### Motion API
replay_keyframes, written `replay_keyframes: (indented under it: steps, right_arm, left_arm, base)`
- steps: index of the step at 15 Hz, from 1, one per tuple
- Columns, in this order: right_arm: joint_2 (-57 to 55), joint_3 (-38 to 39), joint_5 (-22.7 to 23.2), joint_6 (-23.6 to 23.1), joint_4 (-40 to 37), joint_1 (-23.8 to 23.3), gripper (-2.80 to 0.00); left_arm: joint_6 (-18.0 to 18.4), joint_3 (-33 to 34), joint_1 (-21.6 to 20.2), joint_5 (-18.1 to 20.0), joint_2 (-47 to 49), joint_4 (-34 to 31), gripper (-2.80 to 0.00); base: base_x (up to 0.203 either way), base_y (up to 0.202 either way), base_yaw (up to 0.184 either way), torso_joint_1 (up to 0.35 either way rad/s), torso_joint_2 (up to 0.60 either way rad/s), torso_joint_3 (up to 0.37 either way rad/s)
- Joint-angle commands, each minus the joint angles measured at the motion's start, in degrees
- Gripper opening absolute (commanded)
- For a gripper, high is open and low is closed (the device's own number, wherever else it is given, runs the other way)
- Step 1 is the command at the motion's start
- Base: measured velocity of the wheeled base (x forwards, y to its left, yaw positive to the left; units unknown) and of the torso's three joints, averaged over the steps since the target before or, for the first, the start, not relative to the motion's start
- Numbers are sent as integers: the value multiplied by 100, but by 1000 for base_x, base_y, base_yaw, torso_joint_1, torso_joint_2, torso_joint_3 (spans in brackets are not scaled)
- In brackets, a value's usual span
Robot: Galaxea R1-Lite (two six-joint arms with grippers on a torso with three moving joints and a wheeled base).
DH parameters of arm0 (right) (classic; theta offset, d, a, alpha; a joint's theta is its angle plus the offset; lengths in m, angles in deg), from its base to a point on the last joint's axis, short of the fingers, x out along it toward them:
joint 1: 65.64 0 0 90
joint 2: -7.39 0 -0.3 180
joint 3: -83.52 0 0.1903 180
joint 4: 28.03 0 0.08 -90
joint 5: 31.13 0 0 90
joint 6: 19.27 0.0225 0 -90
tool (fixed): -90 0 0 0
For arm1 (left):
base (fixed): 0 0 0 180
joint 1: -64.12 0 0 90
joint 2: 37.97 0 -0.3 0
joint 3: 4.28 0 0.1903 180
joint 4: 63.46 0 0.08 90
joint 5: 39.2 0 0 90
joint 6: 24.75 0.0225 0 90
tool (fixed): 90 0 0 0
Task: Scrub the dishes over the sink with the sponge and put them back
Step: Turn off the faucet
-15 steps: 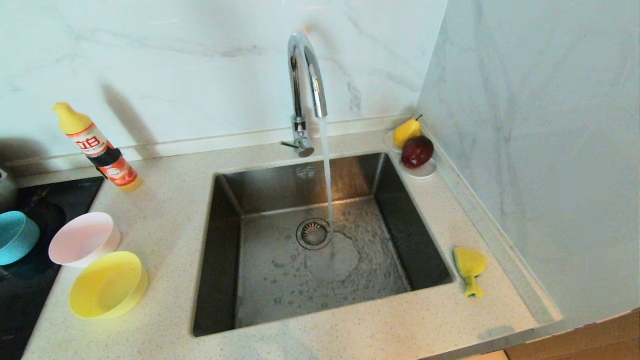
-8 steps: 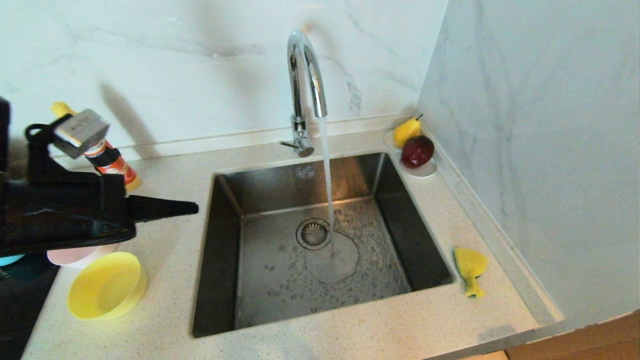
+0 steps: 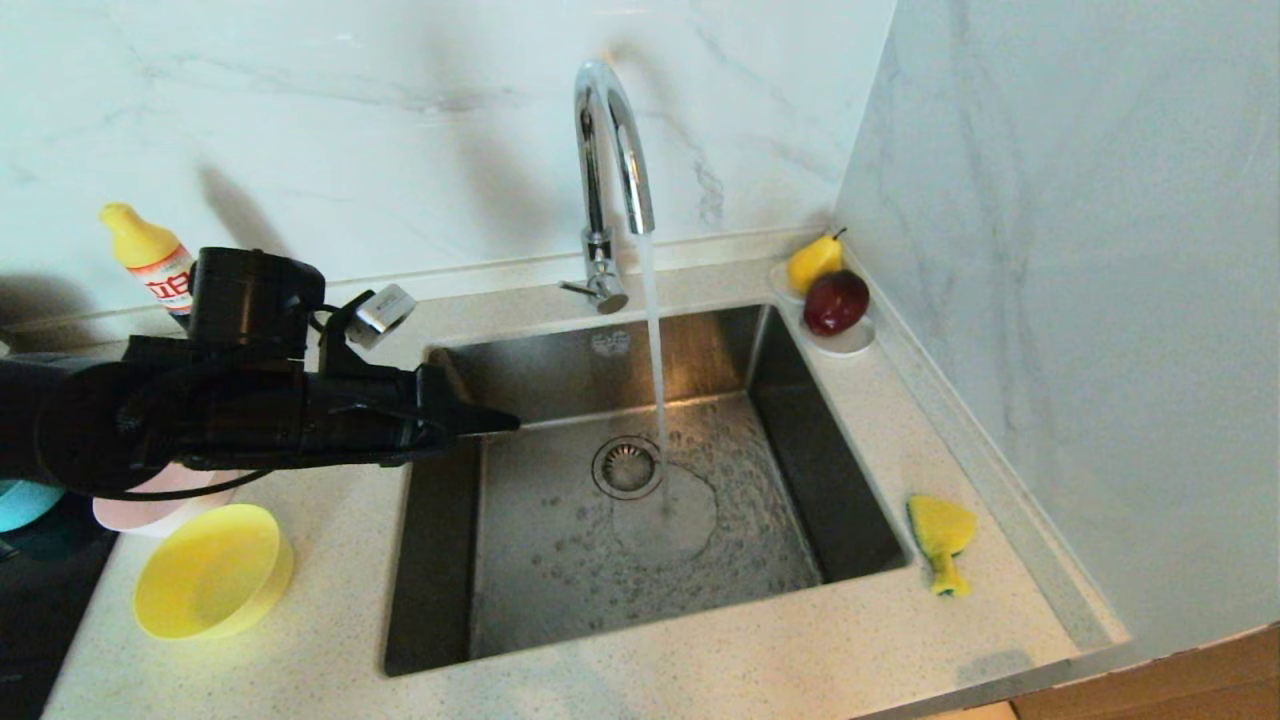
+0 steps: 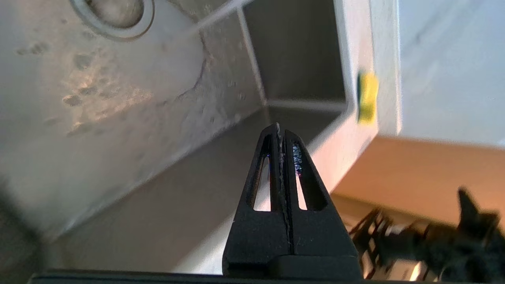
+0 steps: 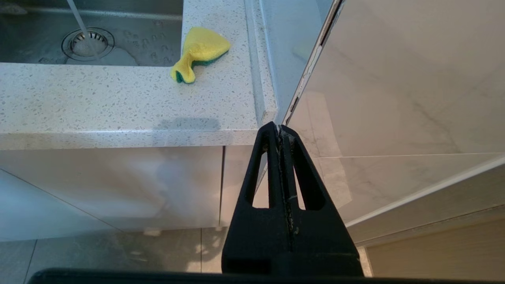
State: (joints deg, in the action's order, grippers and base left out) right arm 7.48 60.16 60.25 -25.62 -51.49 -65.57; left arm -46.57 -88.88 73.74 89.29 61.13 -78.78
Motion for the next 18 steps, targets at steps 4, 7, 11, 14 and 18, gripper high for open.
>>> replay_keyframes:
  steps: [4, 7, 11, 14, 18]
  right_arm:
    - [8, 0, 3, 2, 1, 1, -280]
    - [-1, 0, 3, -1, 1, 1, -280]
    - [-1, 0, 3, -6, 1, 1, -280]
    - [-1, 0, 3, -6, 1, 1, -280]
    - [1, 0, 3, -6, 1, 1, -280]
  left_arm:
    - [-1049, -145, 14, 21, 851, 1554, -280]
    - [-1711, -172, 14, 7, 1175, 2543, -280]
    - [-1957, -558, 22, -274, 1548, 2876, -280]
    - [-2057, -902, 23, -350, 1768, 2877, -280]
    - [-2187, -1302, 31, -351, 1999, 2869, -280]
  base:
    - [0, 0, 0, 0, 0, 0]
    - [0, 0, 0, 0, 0, 0]
    - [0, 0, 0, 0, 0, 0]
    - [0, 0, 0, 0, 0, 0]
    - [0, 0, 0, 0, 0, 0]
